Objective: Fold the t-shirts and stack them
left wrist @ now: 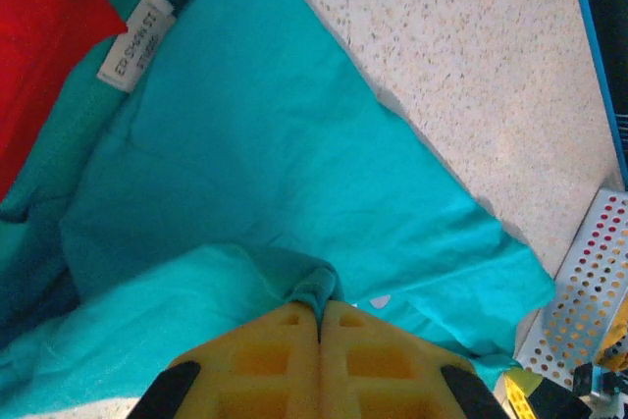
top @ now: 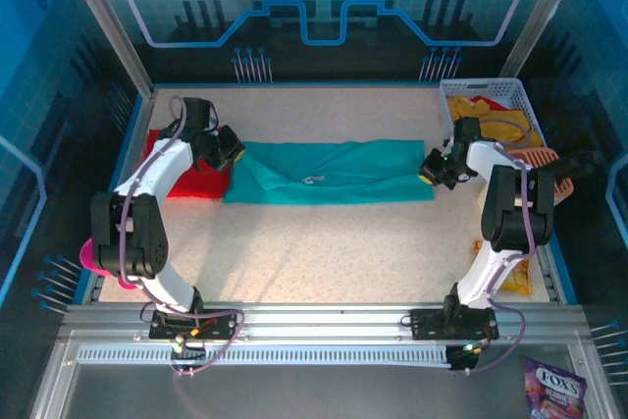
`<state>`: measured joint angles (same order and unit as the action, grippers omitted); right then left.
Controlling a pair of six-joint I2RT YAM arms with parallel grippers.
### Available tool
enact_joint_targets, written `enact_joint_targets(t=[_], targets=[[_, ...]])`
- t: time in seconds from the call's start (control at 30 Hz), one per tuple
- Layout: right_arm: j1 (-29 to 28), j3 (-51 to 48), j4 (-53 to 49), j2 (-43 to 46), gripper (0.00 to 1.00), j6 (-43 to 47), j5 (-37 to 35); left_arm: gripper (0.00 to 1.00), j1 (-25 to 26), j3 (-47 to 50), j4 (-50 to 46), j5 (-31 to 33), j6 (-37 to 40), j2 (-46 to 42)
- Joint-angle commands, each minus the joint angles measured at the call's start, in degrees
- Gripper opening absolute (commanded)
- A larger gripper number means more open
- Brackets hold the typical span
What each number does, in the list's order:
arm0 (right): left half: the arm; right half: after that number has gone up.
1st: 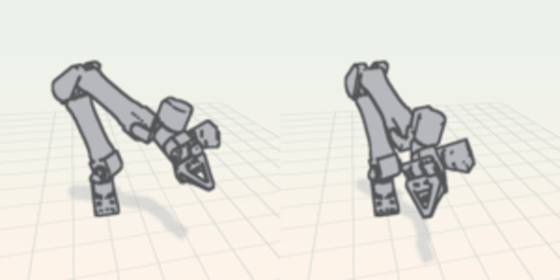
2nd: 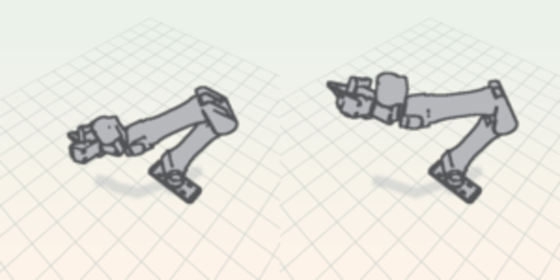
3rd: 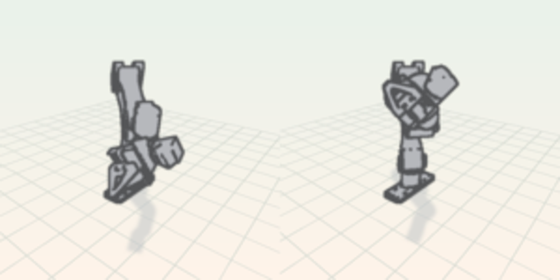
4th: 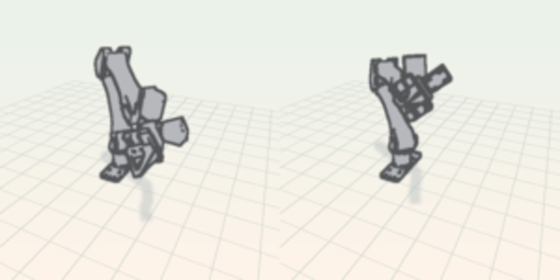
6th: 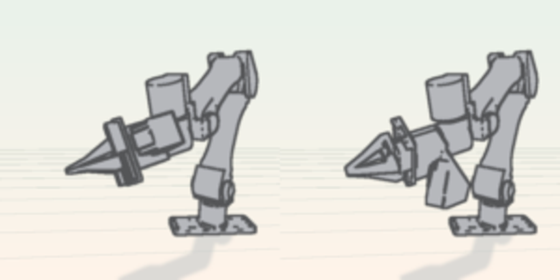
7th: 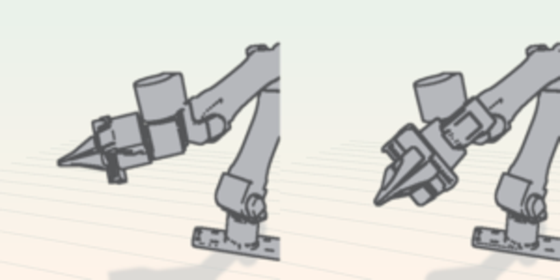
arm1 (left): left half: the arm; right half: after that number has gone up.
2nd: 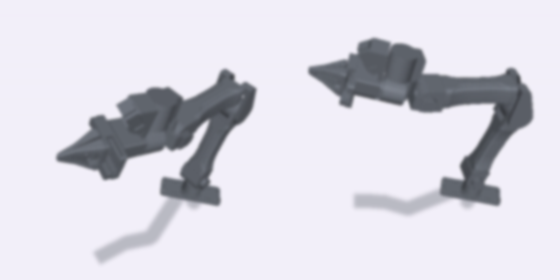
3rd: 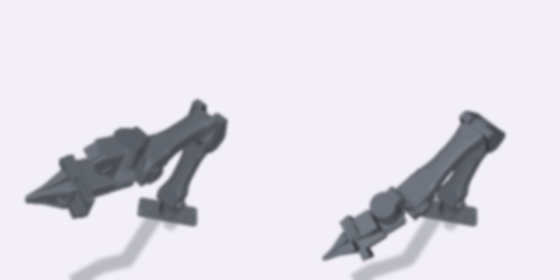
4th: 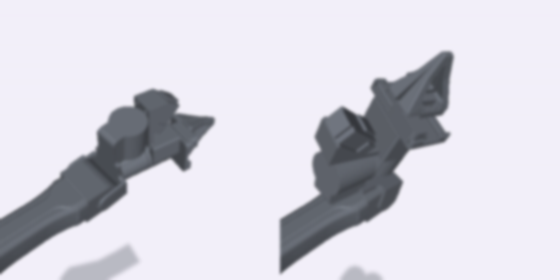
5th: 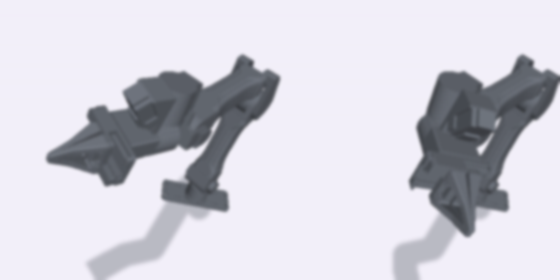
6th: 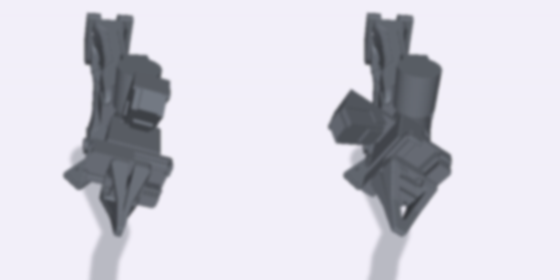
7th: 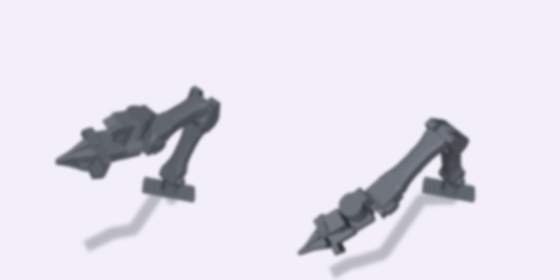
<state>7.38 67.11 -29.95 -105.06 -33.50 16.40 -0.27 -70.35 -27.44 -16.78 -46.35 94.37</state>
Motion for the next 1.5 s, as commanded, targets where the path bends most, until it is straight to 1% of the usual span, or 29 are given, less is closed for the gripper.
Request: enact_joint_targets(t=[0.0, 0.33, 0.43, 0.5, 0.57, 0.6, 0.63, 0.7, 0.73, 0.8, 0.83, 0.87, 0.9, 0.93, 1.03, 1.13, 1.23, 1.37, 1.47], targets=[[-0.19, 1.44, -0.76, -1.19, 0.0, -1.22, -2.02, 0.0, -1.08, -2.99, 1.01, -0.5, 1.26, 1.63], [-0.28, 2.37, -0.29, -2.44, 0.0, -1.48, -2.25, 0.0, -1.5, -8.63, 1.04, -1.96, 1.18, 9.87], [-0.34, 2.2, 0.46, -1.76, 0.05, -1.39, -1.48, 0.0, -1.57, -9.91, 1.67, -1.78, 0.94, 12.55], [-0.35, 1.23, 1.82, -0.23, 0.13, -1.58, -0.94, 0.0, -1.69, -11.36, 1.79, -1.68, 0.84, 14.58], [-0.39, 0.28, 2.98, 1.63, 0.23, -1.66, -0.45, 0.0, -1.88, -13.4, 1.67, -2.39, 0.82, 16.92], [-0.36, 0.01, 3.12, 2.45, 0.27, -1.58, -0.33, 0.03, -1.92, -14.18, 1.77, -2.91, 0.95, 17.8], [-0.35, -0.2, 3.21, 3.32, 0.32, -1.42, 0.1, 0.08, -2.01, -15.07, 1.53, -3.38, 1.12, 18.65], [-0.36, -0.69, 3.07, 4.99, 0.46, -1.22, 1.05, 0.27, -2.01, -16.11, 1.27, -3.72, 1.99, 19.2], [-0.41, -1.24, 3.21, 6.06, 0.55, -1.14, 1.51, 0.36, -2.01, -16.14, 1.12, -3.5, 2.4, 18.8], [-0.35, -2.29, 3.54, 8.08, 0.65, -1.09, 2.44, 0.52, -2.06, -15.29, 0.9, -2.8, 3.02, 17.05], [-0.45, -3.02, 3.76, 9.1, 0.72, -0.98, 2.97, 0.56, -2.01, -14.8, 0.5, -2.42, 3.34, 15.89], [-0.6, -3.58, 3.85, 10.26, 0.77, -0.93, 2.97, 0.57, -2.01, -14.26, -0.01, -2.35, 3.69, 14.59], [-0.79, -4.02, 3.77, 11.27, 0.82, -0.72, 3.04, 0.58, -1.88, -13.48, -0.34, -2.71, 3.87, 13.25], [-1.0, -4.46, 3.61, 12.17, 0.85, -0.4, 3.0, 0.58, -1.61, -12.2, -0.67, -2.91, 3.98, 11.54], [-1.92, -5.38, 2.6, 14.59, 0.87, 0.27, 3.19, 0.58, 0.74, -7.15, 0.11, -2.54, 3.34, 6.4], [-2.63, -6.66, 2.27, 16.56, 0.88, 0.49, 3.71, 0.59, 3.68, -2.12, 1.71, -2.56, 2.01, 3.69], [-3.12, -7.72, 1.53, 17.93, 0.89, 1.14, 3.85, 0.58, 5.99, 1.38, 3.25, -1.68, 0.8, 3.43], [-3.16, -8.82, 0.89, 19.05, 0.9, 1.76, 3.93, 0.59, 6.85, 5.39, 9.32, -2.72, -3.4, 4.89], [-3.17, -9.22, 0.42, 19.44, 0.91, 2.16, 3.56, 0.59, 7.54, 6.67, 12.91, -2.2, -6.1, 6.22]])
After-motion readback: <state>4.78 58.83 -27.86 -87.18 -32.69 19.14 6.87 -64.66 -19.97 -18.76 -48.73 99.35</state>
